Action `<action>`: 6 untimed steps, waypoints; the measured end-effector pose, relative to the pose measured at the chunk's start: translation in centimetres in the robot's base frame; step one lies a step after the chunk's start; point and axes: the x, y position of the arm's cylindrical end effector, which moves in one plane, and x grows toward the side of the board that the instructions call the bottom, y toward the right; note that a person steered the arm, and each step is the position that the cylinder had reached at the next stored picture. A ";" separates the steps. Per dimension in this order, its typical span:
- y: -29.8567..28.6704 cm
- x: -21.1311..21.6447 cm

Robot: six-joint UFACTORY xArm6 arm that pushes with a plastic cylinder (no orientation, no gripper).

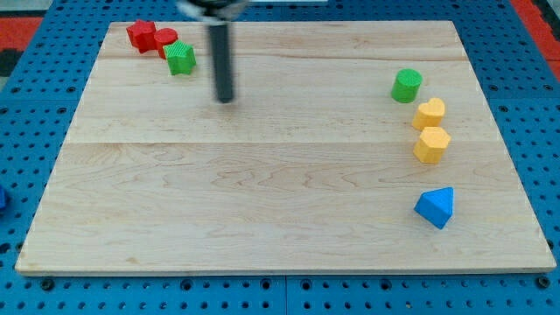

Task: Push the green star to the center

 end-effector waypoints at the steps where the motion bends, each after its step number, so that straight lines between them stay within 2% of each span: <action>1: -9.3 -2.5; 2: -10.1 -7.2; 4: 2.2 -8.4; 5: 0.0 -9.9; 6: 1.6 -12.1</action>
